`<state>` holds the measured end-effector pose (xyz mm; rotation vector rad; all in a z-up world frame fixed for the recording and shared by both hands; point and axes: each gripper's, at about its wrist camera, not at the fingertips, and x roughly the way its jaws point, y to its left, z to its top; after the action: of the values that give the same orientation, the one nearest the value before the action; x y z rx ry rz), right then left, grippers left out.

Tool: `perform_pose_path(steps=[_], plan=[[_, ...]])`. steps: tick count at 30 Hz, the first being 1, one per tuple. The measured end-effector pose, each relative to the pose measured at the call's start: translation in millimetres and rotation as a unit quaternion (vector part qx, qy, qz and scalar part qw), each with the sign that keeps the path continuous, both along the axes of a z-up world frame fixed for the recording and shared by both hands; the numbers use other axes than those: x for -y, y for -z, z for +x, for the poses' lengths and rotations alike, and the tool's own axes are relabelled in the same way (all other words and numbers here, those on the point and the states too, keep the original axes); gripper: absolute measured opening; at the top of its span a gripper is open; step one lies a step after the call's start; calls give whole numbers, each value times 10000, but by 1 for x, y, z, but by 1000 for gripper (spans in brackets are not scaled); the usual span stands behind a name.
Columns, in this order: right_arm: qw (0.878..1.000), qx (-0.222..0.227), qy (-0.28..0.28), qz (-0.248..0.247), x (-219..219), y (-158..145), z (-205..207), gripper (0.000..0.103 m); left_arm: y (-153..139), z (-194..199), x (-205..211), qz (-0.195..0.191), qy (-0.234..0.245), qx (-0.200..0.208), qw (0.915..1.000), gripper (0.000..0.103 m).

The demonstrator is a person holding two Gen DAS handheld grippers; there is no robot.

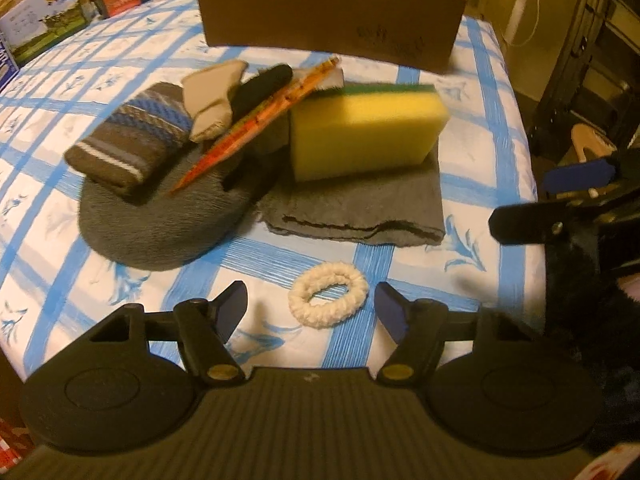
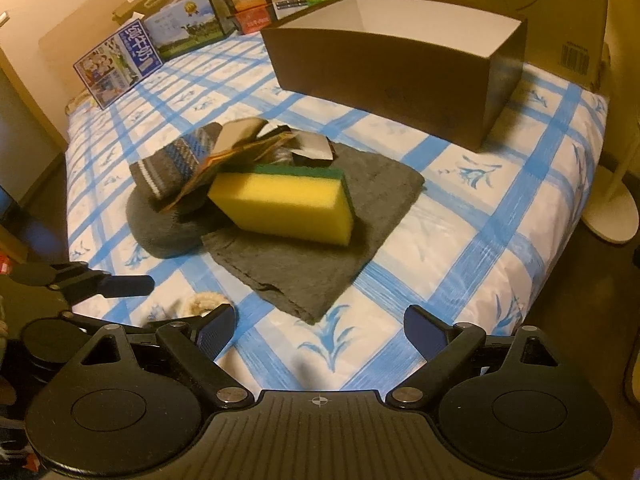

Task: Organize soft objects
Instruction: 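Reach the left tool to the white hair tie and close on it, then lift the hair tie with the left tool while the right tool grasps the red heat-pad packet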

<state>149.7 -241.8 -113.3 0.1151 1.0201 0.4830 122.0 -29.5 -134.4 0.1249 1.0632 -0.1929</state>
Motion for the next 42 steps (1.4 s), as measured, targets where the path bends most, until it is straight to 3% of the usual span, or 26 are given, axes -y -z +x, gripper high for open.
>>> perform_pose_path(steps=[5, 8, 14, 19, 25, 37, 42], plan=[[9999, -96, 58, -4, 2, 4, 5, 92, 12, 8, 5, 25, 108, -100, 9999, 66], [9999, -136, 85, -24, 2, 6, 8, 92, 18, 12, 7, 38, 158, -174, 9997, 60], [9997, -207, 91, -44, 1, 10, 11, 92, 24, 14, 7, 33, 180, -187, 9997, 45], [9998, -203, 30, -27, -2, 10, 12, 92, 22, 12, 2, -47, 180, -106, 9998, 20], [9999, -90, -70, 89, -10, 3, 14, 91, 11, 4, -16, -76, -70, -4, 9999, 18], [9965, 420, -77, 716, -32, -37, 60, 83, -51, 5, -83, 47, -1048, 615, 9926, 18], [9962, 242, -95, 834, -50, -34, 88, 72, -58, 23, -96, 94, -1236, 731, 9896, 18]])
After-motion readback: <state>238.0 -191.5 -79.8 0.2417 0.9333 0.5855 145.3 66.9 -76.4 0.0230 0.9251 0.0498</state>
